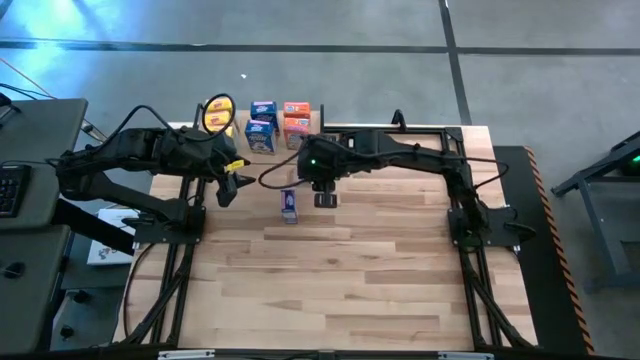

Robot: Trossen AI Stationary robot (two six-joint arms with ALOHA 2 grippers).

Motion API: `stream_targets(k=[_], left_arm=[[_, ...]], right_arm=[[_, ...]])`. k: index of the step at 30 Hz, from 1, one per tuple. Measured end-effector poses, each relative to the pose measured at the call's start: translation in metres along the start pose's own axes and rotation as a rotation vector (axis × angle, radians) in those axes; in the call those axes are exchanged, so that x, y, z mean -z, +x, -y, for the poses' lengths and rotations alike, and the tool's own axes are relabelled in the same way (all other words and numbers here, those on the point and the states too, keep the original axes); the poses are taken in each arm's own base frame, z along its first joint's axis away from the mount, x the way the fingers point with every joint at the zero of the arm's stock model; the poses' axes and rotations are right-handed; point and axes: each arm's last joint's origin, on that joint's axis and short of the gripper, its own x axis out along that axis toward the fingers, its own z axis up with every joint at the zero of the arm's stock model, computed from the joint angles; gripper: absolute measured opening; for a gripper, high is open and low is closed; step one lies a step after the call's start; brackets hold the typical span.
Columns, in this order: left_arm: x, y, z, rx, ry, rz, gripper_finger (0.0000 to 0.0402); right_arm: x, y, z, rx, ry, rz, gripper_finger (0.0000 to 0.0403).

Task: Stack cereal on shelf
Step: Put the orange cereal box on the shelf aligned with the other orange cereal boxes

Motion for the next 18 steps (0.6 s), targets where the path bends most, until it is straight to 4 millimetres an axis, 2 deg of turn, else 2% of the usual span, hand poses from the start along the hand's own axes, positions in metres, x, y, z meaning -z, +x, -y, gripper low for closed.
stream_targets(k=[7,18], left_arm=[[0.0,0.0,0.0,0.0,0.0,0.0,0.0239],[0.0,0.0,0.0,0.0,0.0,0.0,0.0239]], right_arm=[[-0.004,0.002,0.015,0.034,-0.105,0.06,0.0134],[0.003,0.005,0.042,0.095,-0.178,0.028,0.0134]])
